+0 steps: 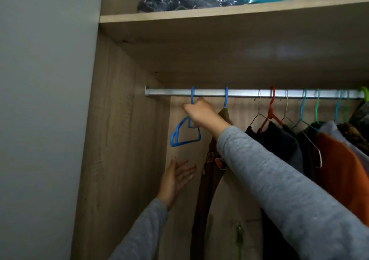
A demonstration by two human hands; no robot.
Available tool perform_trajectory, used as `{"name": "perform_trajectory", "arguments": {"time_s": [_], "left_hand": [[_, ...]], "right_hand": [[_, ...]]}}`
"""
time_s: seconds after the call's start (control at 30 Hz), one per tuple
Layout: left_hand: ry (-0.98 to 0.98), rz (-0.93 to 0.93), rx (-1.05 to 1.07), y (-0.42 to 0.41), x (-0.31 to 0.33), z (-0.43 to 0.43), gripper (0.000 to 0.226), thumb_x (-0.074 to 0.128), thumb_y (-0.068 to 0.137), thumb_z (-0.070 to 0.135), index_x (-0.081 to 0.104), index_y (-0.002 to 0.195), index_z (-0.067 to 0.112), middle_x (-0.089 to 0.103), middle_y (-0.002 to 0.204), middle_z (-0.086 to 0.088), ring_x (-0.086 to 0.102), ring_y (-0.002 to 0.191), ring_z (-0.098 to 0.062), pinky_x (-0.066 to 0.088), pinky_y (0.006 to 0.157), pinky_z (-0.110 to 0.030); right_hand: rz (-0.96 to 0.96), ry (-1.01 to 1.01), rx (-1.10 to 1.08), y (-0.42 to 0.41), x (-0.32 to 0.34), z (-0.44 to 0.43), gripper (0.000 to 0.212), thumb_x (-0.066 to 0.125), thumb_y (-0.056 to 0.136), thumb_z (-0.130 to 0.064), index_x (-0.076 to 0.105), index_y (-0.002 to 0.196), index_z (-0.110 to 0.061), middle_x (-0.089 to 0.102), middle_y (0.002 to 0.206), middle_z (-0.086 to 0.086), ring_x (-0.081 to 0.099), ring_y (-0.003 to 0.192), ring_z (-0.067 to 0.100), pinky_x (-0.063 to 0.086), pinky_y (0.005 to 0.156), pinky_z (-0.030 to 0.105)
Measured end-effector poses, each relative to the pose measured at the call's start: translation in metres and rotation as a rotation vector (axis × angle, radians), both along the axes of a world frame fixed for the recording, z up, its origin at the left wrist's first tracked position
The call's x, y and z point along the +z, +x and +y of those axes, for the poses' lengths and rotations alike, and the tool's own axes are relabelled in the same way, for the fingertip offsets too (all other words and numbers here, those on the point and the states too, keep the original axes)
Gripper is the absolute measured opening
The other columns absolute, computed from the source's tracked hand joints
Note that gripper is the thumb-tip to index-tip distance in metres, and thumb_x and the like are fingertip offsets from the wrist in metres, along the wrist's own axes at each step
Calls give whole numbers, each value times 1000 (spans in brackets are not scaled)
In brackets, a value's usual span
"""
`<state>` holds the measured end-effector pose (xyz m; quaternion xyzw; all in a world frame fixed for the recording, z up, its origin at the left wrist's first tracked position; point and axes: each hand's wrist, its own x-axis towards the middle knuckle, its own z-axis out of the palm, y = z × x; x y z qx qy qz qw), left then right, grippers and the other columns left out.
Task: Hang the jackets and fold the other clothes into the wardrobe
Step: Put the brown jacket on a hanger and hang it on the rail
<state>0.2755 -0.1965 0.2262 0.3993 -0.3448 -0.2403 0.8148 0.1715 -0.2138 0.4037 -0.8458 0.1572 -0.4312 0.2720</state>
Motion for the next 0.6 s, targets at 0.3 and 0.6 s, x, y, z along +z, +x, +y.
{"name": "perform_trajectory", "arguments": {"time_s": [0.3, 0.6], "left_hand": [[-151, 260, -281, 4, 62, 24, 25, 42, 98, 16, 58, 97, -3, 71, 71, -18, 69, 58, -19, 57, 54, -23], [-7, 182, -147, 16, 89, 31, 17, 47, 93, -3, 57, 80, -4, 65, 53, -10, 61, 41, -11, 48, 40, -13]], "right_hand": [[103, 263, -10, 32, -21, 11, 17, 47, 90, -11, 52, 74, -7, 55, 73, 10, 54, 58, 18, 45, 45, 22], [-92, 219, -43, 24, -23, 8, 25, 50, 89, -11, 63, 105, 3, 64, 96, 16, 58, 70, 23, 39, 51, 22]]}}
